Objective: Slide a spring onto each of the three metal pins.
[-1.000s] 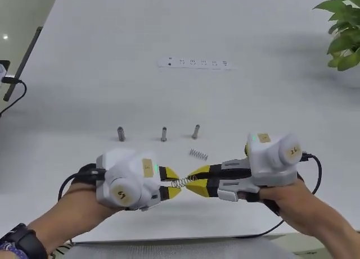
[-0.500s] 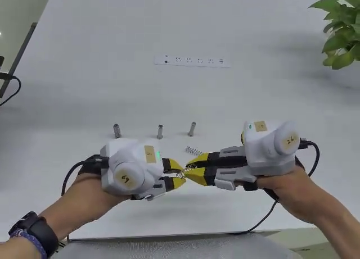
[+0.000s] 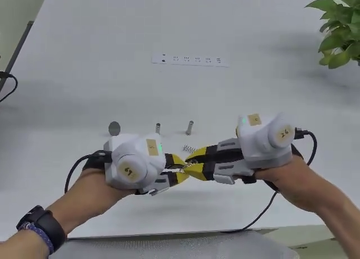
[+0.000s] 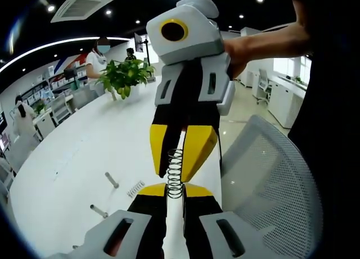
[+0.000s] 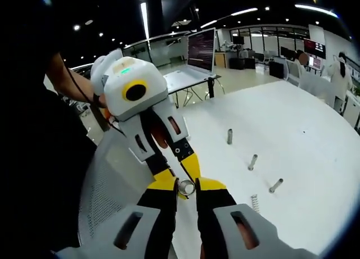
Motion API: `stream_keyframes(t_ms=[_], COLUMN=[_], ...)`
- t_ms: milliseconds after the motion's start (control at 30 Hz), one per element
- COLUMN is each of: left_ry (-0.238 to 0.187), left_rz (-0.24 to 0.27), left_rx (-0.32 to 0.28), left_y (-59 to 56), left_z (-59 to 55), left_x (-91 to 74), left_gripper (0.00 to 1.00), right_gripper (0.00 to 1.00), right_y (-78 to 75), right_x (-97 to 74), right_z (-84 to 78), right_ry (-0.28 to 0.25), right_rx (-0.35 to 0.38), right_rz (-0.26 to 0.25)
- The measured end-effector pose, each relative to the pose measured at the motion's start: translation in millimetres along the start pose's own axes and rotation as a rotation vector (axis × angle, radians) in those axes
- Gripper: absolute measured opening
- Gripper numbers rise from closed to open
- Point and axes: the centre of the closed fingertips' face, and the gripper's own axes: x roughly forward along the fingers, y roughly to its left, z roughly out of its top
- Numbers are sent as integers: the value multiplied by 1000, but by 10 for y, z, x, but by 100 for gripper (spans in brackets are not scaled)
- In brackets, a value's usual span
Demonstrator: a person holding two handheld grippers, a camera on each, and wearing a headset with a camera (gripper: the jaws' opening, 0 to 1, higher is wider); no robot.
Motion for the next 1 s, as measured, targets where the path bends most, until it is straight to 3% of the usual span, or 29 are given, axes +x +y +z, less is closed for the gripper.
stream_keyframes(t_ms=[267,500,733,1000], left_ry=[2,6,7,7], left_rz=[-9,-14,-19,-24], left_rx=[6,9,12,15], left_y=[-31,-40,-46,-57], left_z=[2,-2,6,12], left_x=[14,21,22,19], left_gripper=[2,2,2,2], right_gripper=[19,23,24,22], right_y=[-37,-33,-13,19], right_x=[-86,-164,-155,-103], right_z=[16,-26,-73,-72], right_ry=[61,150,227,267], right_rx=[-84,-182,-259,-308], right_rz=[16,31,50,73])
